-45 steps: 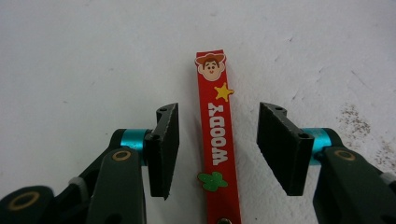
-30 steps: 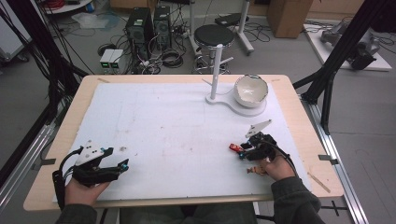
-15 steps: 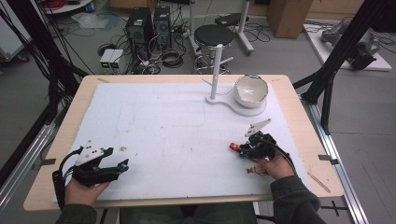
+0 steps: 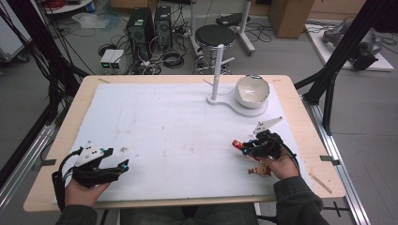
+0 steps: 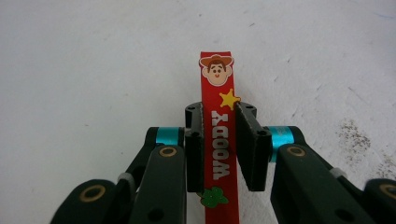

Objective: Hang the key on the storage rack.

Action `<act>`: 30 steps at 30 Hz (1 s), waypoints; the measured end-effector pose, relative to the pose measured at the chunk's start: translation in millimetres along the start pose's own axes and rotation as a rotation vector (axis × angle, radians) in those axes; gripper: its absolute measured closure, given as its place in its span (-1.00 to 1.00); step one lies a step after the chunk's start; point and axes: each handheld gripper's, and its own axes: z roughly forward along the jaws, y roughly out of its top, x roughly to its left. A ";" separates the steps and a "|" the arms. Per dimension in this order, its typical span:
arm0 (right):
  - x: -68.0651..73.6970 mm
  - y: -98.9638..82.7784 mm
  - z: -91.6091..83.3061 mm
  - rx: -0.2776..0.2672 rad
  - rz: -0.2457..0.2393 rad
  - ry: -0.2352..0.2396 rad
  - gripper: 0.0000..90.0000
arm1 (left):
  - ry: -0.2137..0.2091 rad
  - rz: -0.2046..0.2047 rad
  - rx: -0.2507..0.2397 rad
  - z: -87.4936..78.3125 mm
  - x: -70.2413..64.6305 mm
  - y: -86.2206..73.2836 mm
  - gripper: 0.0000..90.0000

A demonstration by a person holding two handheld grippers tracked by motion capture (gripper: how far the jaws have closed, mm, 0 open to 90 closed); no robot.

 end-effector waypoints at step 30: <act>3.6 33.1 -55.6 -0.290 0.028 0.145 0.67 | 0.004 0.015 0.005 0.5 -1.4 0.5 -0.36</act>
